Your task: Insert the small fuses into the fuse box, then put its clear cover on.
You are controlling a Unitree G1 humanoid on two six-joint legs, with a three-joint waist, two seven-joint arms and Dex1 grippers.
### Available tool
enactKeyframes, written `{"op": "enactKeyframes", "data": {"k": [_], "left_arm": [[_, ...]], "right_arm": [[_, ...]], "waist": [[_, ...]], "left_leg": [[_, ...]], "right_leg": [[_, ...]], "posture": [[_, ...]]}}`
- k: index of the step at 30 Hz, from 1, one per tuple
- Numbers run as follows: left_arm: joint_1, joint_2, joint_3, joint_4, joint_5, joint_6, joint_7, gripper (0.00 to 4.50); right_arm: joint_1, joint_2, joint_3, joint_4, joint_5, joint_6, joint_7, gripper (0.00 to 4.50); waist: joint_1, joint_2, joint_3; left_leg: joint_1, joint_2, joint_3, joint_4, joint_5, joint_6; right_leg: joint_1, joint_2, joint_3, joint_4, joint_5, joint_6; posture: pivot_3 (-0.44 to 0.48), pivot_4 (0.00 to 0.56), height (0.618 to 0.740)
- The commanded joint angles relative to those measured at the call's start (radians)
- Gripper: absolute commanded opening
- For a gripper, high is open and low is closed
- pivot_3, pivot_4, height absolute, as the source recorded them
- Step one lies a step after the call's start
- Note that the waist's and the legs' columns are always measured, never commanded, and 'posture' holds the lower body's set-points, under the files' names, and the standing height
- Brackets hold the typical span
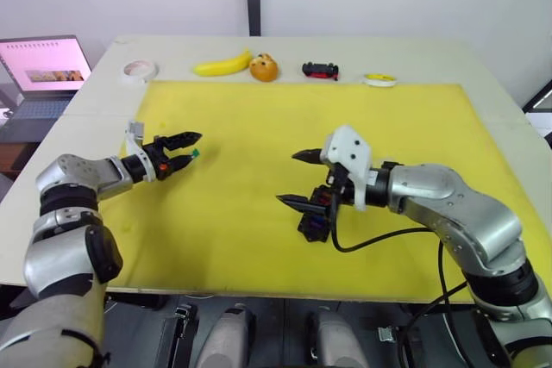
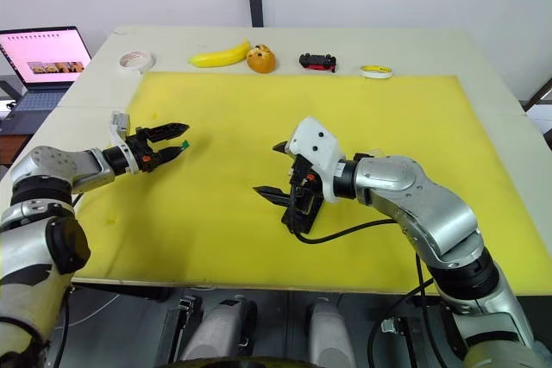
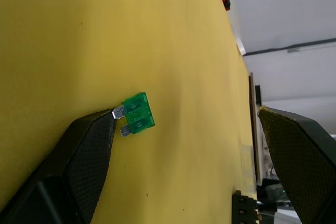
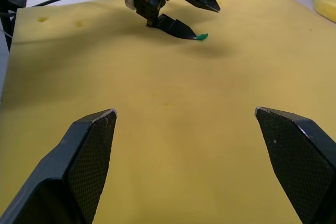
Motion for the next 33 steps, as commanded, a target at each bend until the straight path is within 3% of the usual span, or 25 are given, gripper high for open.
{"op": "enactKeyframes", "data": {"k": [1, 28, 32, 33], "left_arm": [[0.001, -0.055, -0.031, 0.025, 0.008, 0.019, -0.012, 4.5], [0.021, -0.065, -0.013, 0.016, 0.006, 0.004, -0.009, 4.5], [0.029, -0.071, -0.017, 0.011, 0.007, 0.004, -0.005, 3.17], [0.031, -0.072, -0.019, 0.01, 0.008, 0.004, -0.003, 3.17]], "right_arm": [[-0.014, -0.013, -0.042, -0.024, 0.0, 0.001, -0.002, 4.49], [-0.005, -0.017, -0.04, -0.023, -0.017, -0.001, 0.006, 4.49], [-0.002, -0.02, -0.041, -0.024, -0.019, -0.002, 0.009, 4.5], [-0.002, -0.02, -0.041, -0.024, -0.019, -0.003, 0.009, 4.5]], "waist": [[0.002, 0.0, 0.0], [0.019, 0.0, 0.0], [0.019, 0.0, 0.0], [0.019, 0.0, 0.0]], "left_leg": [[0.0, 0.0, 0.0, 0.0, 0.0, 0.0], [0.0, 0.0, 0.0, 0.0, 0.0, 0.0], [0.0, 0.0, 0.0, 0.0, 0.0, 0.0], [0.0, 0.0, 0.0, 0.0, 0.0, 0.0]], "right_leg": [[0.0, 0.0, 0.0, 0.0, 0.0, 0.0], [0.0, 0.0, 0.0, -0.001, 0.0, 0.0], [0.0, 0.0, 0.0, -0.001, 0.0, 0.0], [0.0, 0.0, 0.0, -0.002, 0.0, 0.0]], "posture": [[0.0, 0.15, 0.74], [0.0, 0.15, 0.74], [0.0, 0.15, 0.74], [0.0, 0.15, 0.74]]}}
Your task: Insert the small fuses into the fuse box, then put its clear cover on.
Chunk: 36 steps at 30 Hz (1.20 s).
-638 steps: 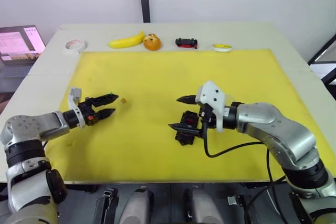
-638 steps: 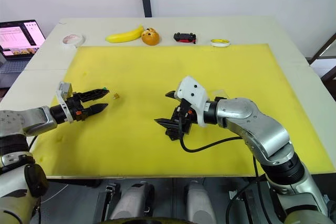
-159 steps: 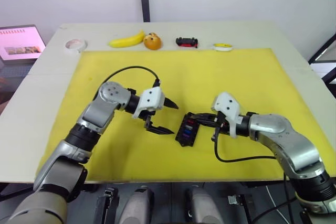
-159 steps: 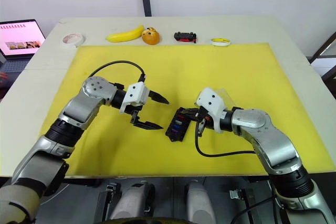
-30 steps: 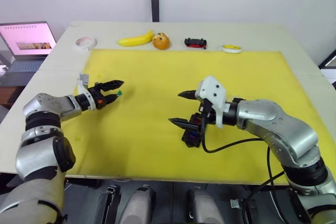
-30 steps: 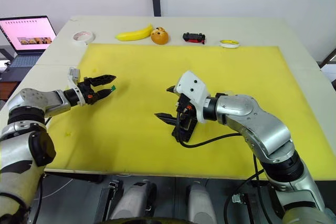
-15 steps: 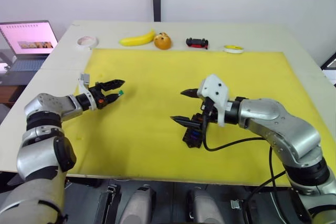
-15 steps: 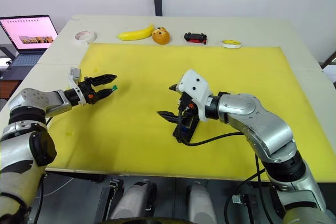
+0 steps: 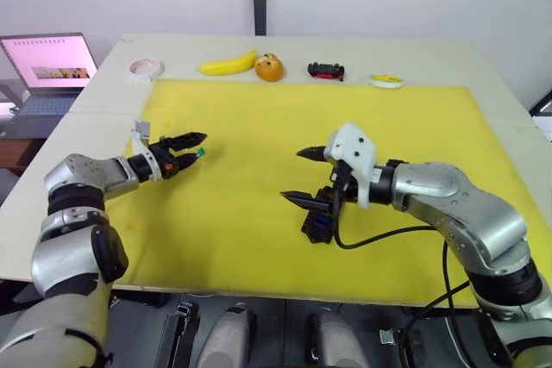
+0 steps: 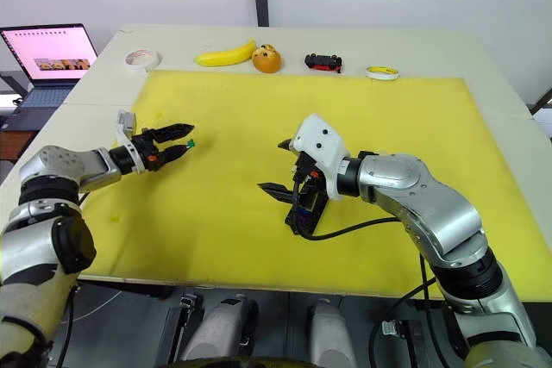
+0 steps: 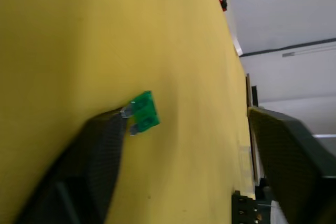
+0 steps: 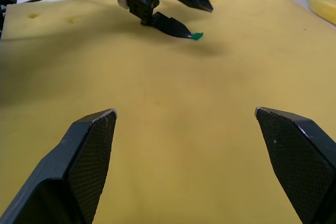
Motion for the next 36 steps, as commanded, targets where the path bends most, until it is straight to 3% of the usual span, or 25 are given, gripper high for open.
{"op": "enactKeyframes", "data": {"k": [1, 17, 21, 36], "left_arm": [[0.018, -0.044, -0.023, 0.017, 0.007, 0.023, 0.002, 3.17], [0.021, -0.055, -0.002, 0.032, 0.001, -0.01, 0.03, 3.17], [0.029, -0.057, 0.002, 0.034, 0.002, -0.017, 0.032, 1.85], [0.051, -0.059, 0.016, -0.009, -0.017, 0.02, 0.065, 1.85]], "right_arm": [[-0.007, -0.009, -0.024, -0.023, -0.003, -0.011, 0.004, 4.5], [-0.004, -0.015, -0.029, -0.022, -0.015, -0.016, 0.012, 4.5], [-0.004, -0.016, -0.029, -0.021, -0.015, -0.016, 0.014, 4.5], [-0.005, -0.022, -0.034, -0.016, -0.014, -0.015, 0.025, 4.5]], "waist": [[0.0, 0.0, 0.0], [0.0, 0.0, 0.0], [0.0, 0.0, 0.0], [-0.003, 0.0, 0.0]], "left_leg": [[0.0, 0.0, 0.0, 0.0, 0.0, 0.0], [0.0, 0.0, 0.0, 0.0, 0.0, 0.0], [0.0, 0.0, 0.0, 0.0, 0.0, 0.0], [0.0, 0.0, 0.001, 0.0, 0.0, 0.0]], "right_leg": [[0.0, 0.0, 0.0, 0.0, 0.0, 0.0], [0.0, 0.0, 0.0, 0.0, 0.0, 0.0], [0.0, 0.0, 0.0, 0.0, 0.0, 0.0], [0.0, 0.0, 0.0, 0.0, 0.0, 0.0]], "posture": [[0.0, 0.15, 0.74], [0.0, 0.15, 0.74], [0.0, 0.15, 0.74], [0.0, 0.15, 0.74]]}}
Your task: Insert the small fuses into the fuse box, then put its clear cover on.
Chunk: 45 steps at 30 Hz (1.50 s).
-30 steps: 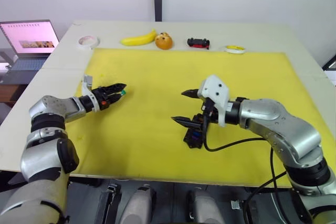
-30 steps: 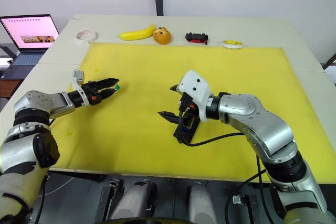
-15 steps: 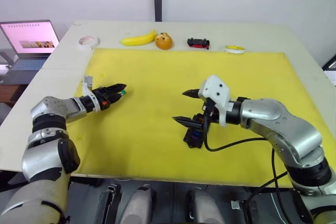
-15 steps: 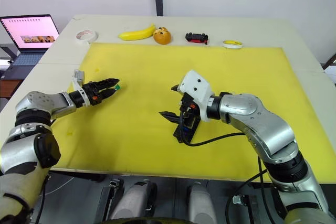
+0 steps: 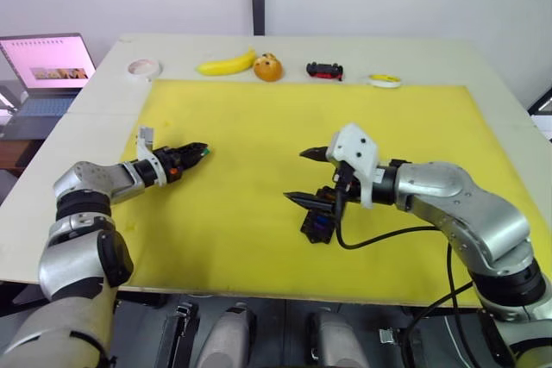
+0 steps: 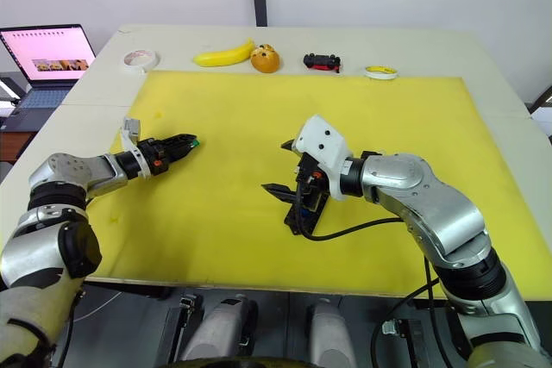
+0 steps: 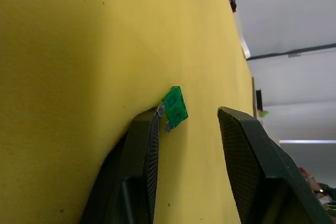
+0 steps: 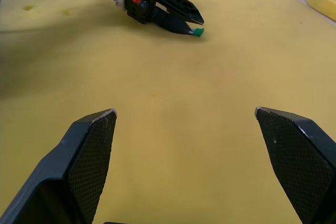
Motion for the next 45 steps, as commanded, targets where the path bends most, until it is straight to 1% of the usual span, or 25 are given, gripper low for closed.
{"op": "enactKeyframes", "data": {"k": [1, 5, 8, 10, 20, 26, 30, 33, 37, 40, 45], "left_arm": [[0.027, -0.034, -0.002, 0.004, -0.008, 0.05, 0.026, 1.85], [0.033, -0.043, 0.011, -0.022, -0.02, 0.066, 0.05, 1.85], [0.041, -0.053, 0.013, -0.05, -0.028, 0.079, 0.065, 0.99], [0.046, -0.058, 0.016, -0.065, -0.033, 0.087, 0.074, 0.1], [0.063, -0.072, 0.03, -0.095, -0.043, 0.096, 0.107, 0.1], [0.073, -0.066, 0.033, -0.094, -0.043, 0.077, 0.093, 0.04], [0.084, -0.051, 0.027, -0.123, -0.054, 0.085, 0.058, 0.04], [0.105, -0.025, 0.017, -0.221, -0.096, 0.152, 0.002, 0.04], [0.158, 0.001, -0.005, -0.423, -0.18, 0.262, -0.062, 0.04], [0.201, 0.006, -0.016, -0.578, -0.248, 0.34, -0.081, 0.04], [0.247, -0.012, -0.015, -0.802, -0.375, 0.456, -0.084, 0.04]], "right_arm": [[-0.008, -0.009, -0.029, -0.016, -0.001, -0.015, 0.006, 4.5], [-0.009, -0.011, -0.029, -0.015, -0.004, -0.015, 0.009, 4.5], [-0.008, -0.011, -0.03, -0.015, -0.004, -0.015, 0.01, 4.5], [-0.007, -0.011, -0.03, -0.016, -0.004, -0.015, 0.011, 4.5], [-0.007, -0.016, -0.031, -0.016, -0.002, -0.012, 0.015, 4.5], [-0.003, -0.017, -0.036, -0.016, 0.0, -0.011, 0.016, 4.5], [0.008, -0.008, -0.058, -0.022, 0.022, 0.007, 0.007, 4.5], [0.03, 0.027, -0.127, -0.039, 0.104, 0.063, -0.018, 4.5], [0.054, 0.093, -0.231, -0.045, 0.241, 0.155, -0.075, 4.5], [0.056, 0.152, -0.296, -0.036, 0.351, 0.22, -0.133, 4.5], [0.039, 0.22, -0.349, -0.016, 0.489, 0.283, -0.234, 4.5]], "waist": [[0.0, 0.0, 0.0], [0.0, 0.0, 0.0], [0.0, 0.0, 0.0], [0.0, 0.0, 0.0], [-0.002, 0.0, 0.0], [-0.005, 0.0, 0.0], [-0.01, 0.0, 0.0], [-0.019, 0.0, 0.0], [-0.031, -0.001, 0.0], [-0.038, -0.001, 0.0], [-0.049, -0.001, 0.001]], "left_leg": [[0.0, 0.0, 0.0, 0.0, 0.0, 0.0], [0.0, 0.0, 0.0, 0.0, 0.0, 0.0], [0.0, 0.0, 0.0, 0.0, 0.0, 0.0], [0.0, 0.0, 0.0, 0.0, 0.0, 0.0], [0.0, 0.0, 0.0, 0.0, 0.0, 0.0], [0.0, 0.0, 0.0, 0.0, 0.0, -0.001], [0.0, 0.0, 0.0, 0.0, 0.0, -0.001], [0.0, 0.001, 0.0, 0.0, 0.0, -0.001], [-0.001, 0.001, 0.0, -0.001, 0.0, -0.001], [-0.001, 0.003, 0.0, -0.001, 0.0, -0.001], [-0.001, 0.005, 0.0, -0.003, 0.0, 0.0]], "right_leg": [[0.0, 0.0, 0.0, 0.0, 0.0, 0.0], [0.0, 0.0, 0.0, 0.0, 0.0, 0.0], [0.0, 0.0, 0.0, 0.0, 0.0, 0.0], [0.0, 0.0, 0.0, 0.0, 0.0, 0.0], [0.0, 0.0, 0.0, 0.0, 0.0, 0.0], [0.0, 0.0, 0.0, 0.0, 0.0, 0.0], [0.0, 0.0, 0.0, 0.0, 0.0, 0.0], [0.0, 0.0, 0.0, 0.0, 0.0, 0.0], [-0.001, 0.0, 0.001, 0.0, 0.0, 0.0], [-0.002, 0.0, 0.001, 0.0, 0.0, 0.0], [-0.003, 0.001, 0.003, 0.0, 0.0, 0.0]], "posture": [[0.0, 0.15, 0.74], [0.0, 0.15, 0.74], [0.0, 0.15, 0.74], [0.0, 0.15, 0.74], [0.0, 0.15, 0.74], [0.0, 0.15, 0.74], [0.0, 0.15, 0.74], [0.0, 0.15, 0.74], [0.0, 0.15, 0.74], [0.0, 0.15, 0.74], [0.0, 0.15, 0.74]]}}
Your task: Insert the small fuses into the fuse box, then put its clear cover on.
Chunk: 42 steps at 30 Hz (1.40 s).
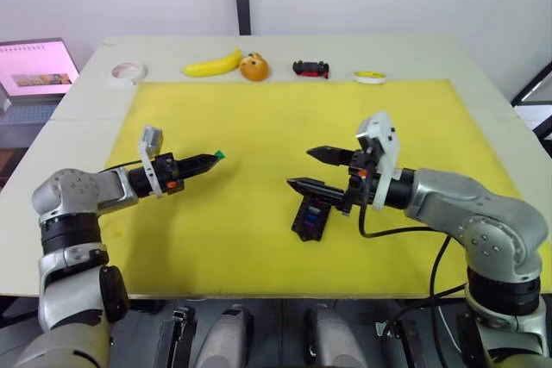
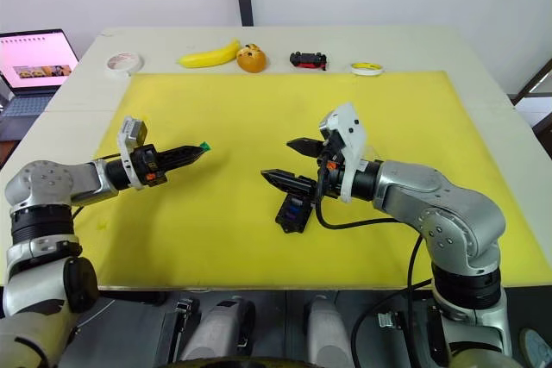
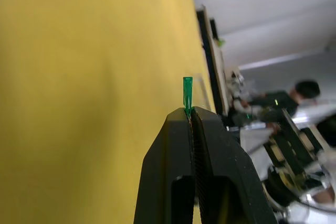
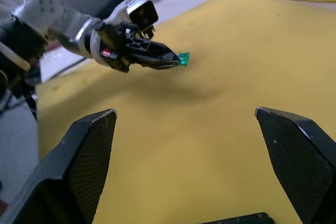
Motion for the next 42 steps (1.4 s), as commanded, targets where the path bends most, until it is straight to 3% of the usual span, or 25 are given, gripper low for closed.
{"op": "enactKeyframes", "data": {"k": [1, 9, 15, 19, 30, 34, 42], "left_arm": [[-0.002, -0.02, 0.023, -0.155, -0.121, 0.078, -0.008, 0.04], [-0.029, -0.123, 0.058, -0.239, -0.316, 0.098, 0.116, 0.04], [-0.024, -0.16, 0.052, -0.257, -0.418, 0.098, 0.211, 0.04], [-0.028, -0.167, 0.041, -0.255, -0.453, 0.092, 0.251, 0.0], [-0.029, -0.161, 0.002, -0.246, -0.534, 0.058, 0.312, 0.0], [-0.025, -0.16, -0.012, -0.249, -0.564, 0.04, 0.334, 0.0], [-0.017, -0.139, -0.043, -0.242, -0.614, 0.009, 0.362, 0.0]], "right_arm": [[-0.027, 0.051, -0.044, -0.002, 0.115, 0.032, -0.079, 4.5], [-0.045, 0.177, -0.05, 0.052, 0.294, 0.053, -0.312, 4.5], [-0.054, 0.209, -0.042, 0.086, 0.442, 0.02, -0.455, 4.5], [-0.06, 0.203, -0.027, 0.1, 0.511, -0.009, -0.513, 3.2], [-0.069, 0.156, 0.029, 0.127, 0.657, -0.096, -0.615, 3.2], [-0.068, 0.132, 0.051, 0.127, 0.684, -0.114, -0.627, 1.95], [-0.064, 0.094, 0.079, 0.123, 0.723, -0.151, -0.638, 1.95]], "waist": [[-0.001, 0.0, 0.0], [0.0, 0.0, 0.0], [-0.003, 0.0, 0.0], [-0.003, 0.0, 0.0], [-0.005, 0.0, 0.0], [-0.004, 0.0, 0.0], [-0.004, 0.0, 0.0]], "left_leg": [[0.0, 0.0, 0.0, 0.0, 0.0, 0.0], [0.0, 0.001, 0.001, -0.001, 0.001, -0.001], [0.0, 0.001, 0.002, -0.001, 0.001, -0.001], [0.0, 0.001, 0.003, -0.001, 0.0, -0.001], [-0.001, 0.001, 0.003, -0.001, 0.0, 0.0], [-0.001, 0.001, 0.004, -0.001, 0.0, 0.0], [-0.001, 0.001, 0.004, -0.001, 0.0, 0.001]], "right_leg": [[0.0, 0.0, 0.0, 0.0, 0.0, 0.0], [-0.002, 0.001, 0.0, 0.0, 0.0, 0.0], [-0.003, 0.002, 0.0, 0.001, 0.0, 0.0], [-0.003, 0.003, 0.001, 0.001, 0.0, 0.0], [-0.003, 0.004, 0.001, 0.001, 0.0, 0.0], [-0.003, 0.004, 0.001, 0.001, 0.0, 0.0], [-0.003, 0.004, 0.001, 0.001, 0.0, 0.0]], "posture": [[0.0, 0.15, 0.74], [0.0, 0.15, 0.74], [0.0, 0.15, 0.74], [0.0, 0.15, 0.74], [0.0, 0.15, 0.74], [0.0, 0.15, 0.74], [0.0, 0.15, 0.74]]}}
